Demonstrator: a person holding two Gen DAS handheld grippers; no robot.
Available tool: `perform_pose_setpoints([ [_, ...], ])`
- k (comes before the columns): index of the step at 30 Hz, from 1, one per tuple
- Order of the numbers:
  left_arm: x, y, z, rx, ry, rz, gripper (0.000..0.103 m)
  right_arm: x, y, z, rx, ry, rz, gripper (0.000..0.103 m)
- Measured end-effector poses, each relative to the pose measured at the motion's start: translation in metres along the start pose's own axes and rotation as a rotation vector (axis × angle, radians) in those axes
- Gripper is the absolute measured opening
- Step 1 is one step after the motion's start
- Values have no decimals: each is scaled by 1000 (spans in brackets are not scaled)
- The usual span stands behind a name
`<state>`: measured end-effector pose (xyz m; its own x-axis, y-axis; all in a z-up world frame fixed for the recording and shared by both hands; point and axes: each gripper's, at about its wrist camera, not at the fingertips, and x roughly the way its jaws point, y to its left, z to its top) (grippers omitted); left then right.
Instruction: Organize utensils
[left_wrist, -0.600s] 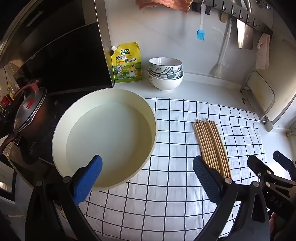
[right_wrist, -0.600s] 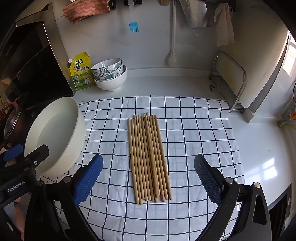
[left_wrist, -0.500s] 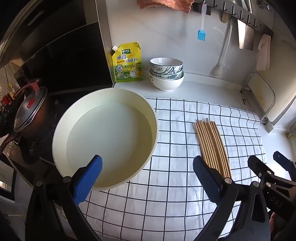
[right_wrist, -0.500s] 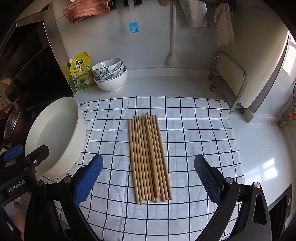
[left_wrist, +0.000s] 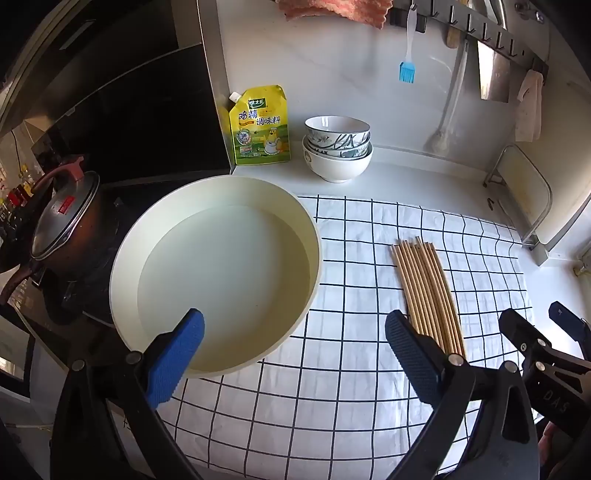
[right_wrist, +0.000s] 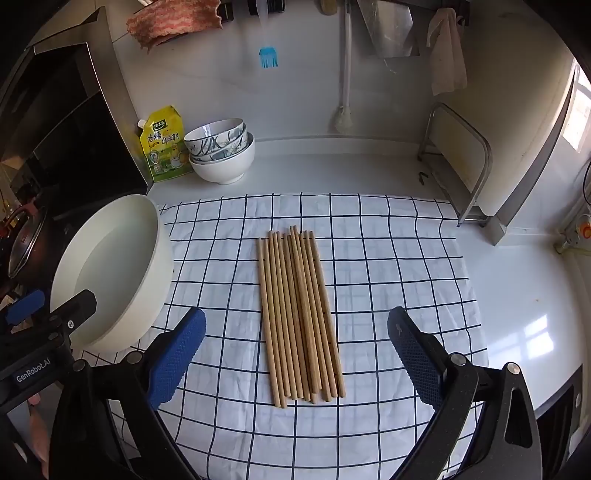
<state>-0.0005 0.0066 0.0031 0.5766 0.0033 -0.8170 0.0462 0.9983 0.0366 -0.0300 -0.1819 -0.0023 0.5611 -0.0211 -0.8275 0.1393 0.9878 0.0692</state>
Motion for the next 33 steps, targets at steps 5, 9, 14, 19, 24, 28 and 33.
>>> perform_pose_setpoints([
  [5, -1, 1, 0, -2, -3, -2, 97, -1, -1, -1, -1, -1, 3, 94],
  [9, -2, 2, 0, -4, -8, -2, 97, -1, -1, 0, -2, -2, 2, 94],
  [14, -3, 1, 1, -4, -10, 0, 97, -2, 0, 0, -2, -4, 1, 94],
  [19, -4, 1, 0, -3, -12, 1, 97, -1, 0, 0, -1, -4, 2, 94],
  [24, -4, 2, 1, -4, -11, 1, 97, -2, 1, 2, 1, -2, 3, 94],
  [28, -4, 2, 1, -2, -12, 2, 97, -2, 1, 1, 0, -3, 4, 94],
  [33, -5, 3, -1, -5, -15, 5, 97, -3, 1, 0, 1, -4, 9, 94],
])
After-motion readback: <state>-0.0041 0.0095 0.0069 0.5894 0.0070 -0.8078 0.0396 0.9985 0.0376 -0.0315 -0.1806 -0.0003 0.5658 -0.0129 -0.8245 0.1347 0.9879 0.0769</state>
